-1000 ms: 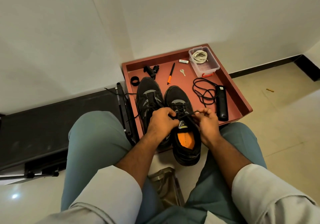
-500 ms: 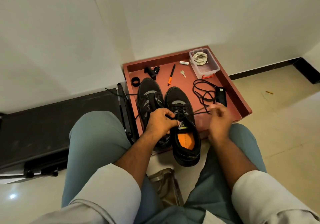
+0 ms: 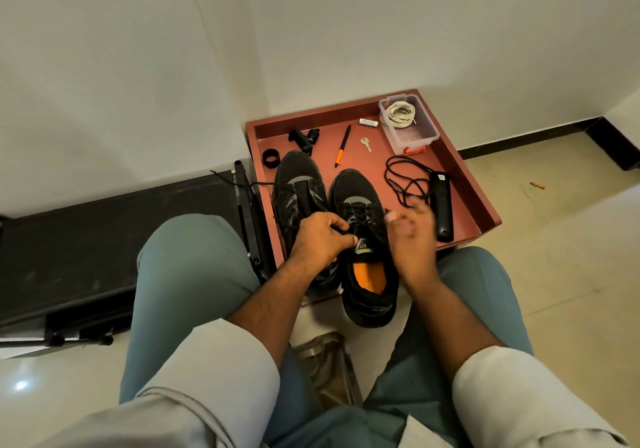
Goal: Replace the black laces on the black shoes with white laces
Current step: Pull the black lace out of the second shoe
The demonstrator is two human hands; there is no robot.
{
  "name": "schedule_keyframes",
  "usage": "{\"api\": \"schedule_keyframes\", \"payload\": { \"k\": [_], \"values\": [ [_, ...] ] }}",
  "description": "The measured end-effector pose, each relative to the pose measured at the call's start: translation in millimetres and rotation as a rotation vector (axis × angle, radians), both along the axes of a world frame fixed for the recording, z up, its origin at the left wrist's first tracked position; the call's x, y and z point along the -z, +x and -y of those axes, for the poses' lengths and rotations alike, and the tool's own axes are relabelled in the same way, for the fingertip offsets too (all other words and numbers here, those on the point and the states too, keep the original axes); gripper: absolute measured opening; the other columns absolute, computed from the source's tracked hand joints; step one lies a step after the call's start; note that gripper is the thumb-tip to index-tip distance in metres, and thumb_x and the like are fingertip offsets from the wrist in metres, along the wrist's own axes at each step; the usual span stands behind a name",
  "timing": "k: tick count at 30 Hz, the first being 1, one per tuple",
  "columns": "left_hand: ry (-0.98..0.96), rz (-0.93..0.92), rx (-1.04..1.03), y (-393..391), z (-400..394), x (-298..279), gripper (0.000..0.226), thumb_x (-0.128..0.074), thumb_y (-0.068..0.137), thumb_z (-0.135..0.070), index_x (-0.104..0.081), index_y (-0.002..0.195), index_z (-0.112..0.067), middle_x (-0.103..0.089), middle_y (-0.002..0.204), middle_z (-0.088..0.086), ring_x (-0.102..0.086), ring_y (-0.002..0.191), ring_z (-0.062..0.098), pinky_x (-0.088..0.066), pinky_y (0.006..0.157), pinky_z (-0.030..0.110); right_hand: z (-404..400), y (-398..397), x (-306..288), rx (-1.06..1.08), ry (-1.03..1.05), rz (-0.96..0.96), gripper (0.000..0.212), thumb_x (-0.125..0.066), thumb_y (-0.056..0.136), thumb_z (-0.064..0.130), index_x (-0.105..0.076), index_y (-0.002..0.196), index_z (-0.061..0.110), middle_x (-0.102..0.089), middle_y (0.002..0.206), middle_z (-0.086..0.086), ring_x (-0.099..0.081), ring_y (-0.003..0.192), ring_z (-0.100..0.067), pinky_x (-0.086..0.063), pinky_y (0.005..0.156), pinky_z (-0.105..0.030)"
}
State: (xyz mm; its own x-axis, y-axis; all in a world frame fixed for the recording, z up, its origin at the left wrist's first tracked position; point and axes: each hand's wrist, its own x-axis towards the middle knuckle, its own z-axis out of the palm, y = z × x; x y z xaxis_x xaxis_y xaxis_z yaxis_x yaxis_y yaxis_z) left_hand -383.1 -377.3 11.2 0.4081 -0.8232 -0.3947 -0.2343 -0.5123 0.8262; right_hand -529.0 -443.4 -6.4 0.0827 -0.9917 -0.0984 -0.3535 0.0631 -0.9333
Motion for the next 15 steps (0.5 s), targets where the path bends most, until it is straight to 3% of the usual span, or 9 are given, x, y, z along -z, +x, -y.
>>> {"api": "schedule_keyframes", "payload": {
  "k": [1,3,5,7,9,10,12,13,15],
  "values": [
    [-0.001,0.001,0.001,0.0,-0.1,0.0,0.022,-0.08,0.079,-0.015,-0.068,0.098,-0.011,-0.068,0.076,0.008,-0.057,0.055,0.009,-0.044,0.043,0.016,9.0,-6.2,-8.9,0.19,0.068,0.195,0.019,-0.055,0.096,0.015,-0.06,0.113,0.021,-0.048,0.139,-0.005,-0.051,0.118,-0.014,-0.047,0.09,-0.022],
    [0.002,0.006,0.0,-0.6,-0.6,1.2,0.022,-0.079,0.079,-0.016,-0.068,0.098,-0.012,-0.067,0.073,0.006,-0.058,0.056,0.009,-0.044,0.043,0.016,24.0,-25.3,-19.4,0.495,0.136,0.426,0.012,-0.049,0.099,0.02,-0.056,0.108,0.024,-0.057,0.121,-0.003,-0.057,0.106,-0.017,-0.05,0.08,-0.021],
    [-0.004,0.009,0.003,-1.0,-0.1,2.0,0.023,-0.08,0.079,-0.016,-0.068,0.098,-0.012,-0.066,0.072,0.005,-0.058,0.056,0.011,-0.045,0.043,0.017,27.7,-38.3,-19.3,0.537,0.068,0.364,0.014,-0.049,0.1,0.022,-0.053,0.113,0.021,-0.055,0.119,-0.004,-0.056,0.109,-0.02,-0.05,0.077,-0.019],
    [-0.009,0.024,0.006,-0.3,0.8,3.7,0.026,-0.08,0.078,-0.016,-0.067,0.1,-0.013,-0.068,0.073,0.007,-0.059,0.056,0.012,-0.046,0.044,0.018,23.2,-37.4,-12.7,0.324,-0.062,0.071,0.038,-0.057,0.096,0.023,-0.047,0.132,0.022,-0.033,0.149,-0.01,-0.037,0.135,-0.024,-0.043,0.096,-0.027],
    [-0.015,0.037,0.014,-0.5,1.4,5.4,0.028,-0.08,0.078,-0.016,-0.068,0.103,-0.014,-0.069,0.073,0.007,-0.058,0.054,0.009,-0.046,0.048,0.019,14.2,-27.4,-2.2,-0.029,-0.188,-0.252,0.061,-0.066,0.089,0.032,-0.039,0.143,0.031,-0.006,0.161,-0.003,-0.008,0.147,-0.025,-0.023,0.109,-0.043],
    [-0.02,0.038,0.017,-1.2,1.3,5.3,0.029,-0.08,0.078,-0.016,-0.068,0.104,-0.013,-0.068,0.072,0.005,-0.057,0.053,0.006,-0.045,0.049,0.018,9.3,-21.0,0.3,-0.22,-0.259,-0.438,0.061,-0.068,0.086,0.038,-0.042,0.141,0.036,-0.003,0.162,0.001,0.0,0.147,-0.026,-0.014,0.111,-0.048],
    [-0.039,0.021,0.022,-2.0,0.5,4.4,0.029,-0.078,0.078,-0.012,-0.067,0.105,-0.013,-0.066,0.066,0.0,-0.055,0.048,-0.002,-0.042,0.049,0.013,-0.7,-9.4,7.6,-0.498,-0.412,-0.726,0.044,-0.07,0.082,0.042,-0.059,0.125,0.038,-0.008,0.162,0.001,0.002,0.148,-0.031,-0.011,0.113,-0.054],
    [-0.049,0.009,0.023,-2.2,0.0,4.0,0.029,-0.078,0.079,-0.011,-0.066,0.105,-0.012,-0.065,0.064,-0.002,-0.054,0.046,-0.004,-0.041,0.048,0.011,-5.0,-5.5,10.7,-0.561,-0.44,-0.779,0.033,-0.07,0.082,0.041,-0.067,0.114,0.034,-0.014,0.161,0.001,-0.001,0.148,-0.032,-0.013,0.112,-0.056],
    [-0.056,0.018,0.021,-2.4,-0.8,4.0,0.03,-0.08,0.078,-0.013,-0.066,0.105,-0.014,-0.064,0.063,-0.004,-0.054,0.048,-0.003,-0.042,0.05,0.012,-6.9,-2.0,14.2,-0.535,-0.418,-0.671,0.015,-0.069,0.085,0.034,-0.073,0.097,0.026,-0.026,0.157,0.005,-0.008,0.147,-0.028,-0.019,0.11,-0.055]
  ]
}}
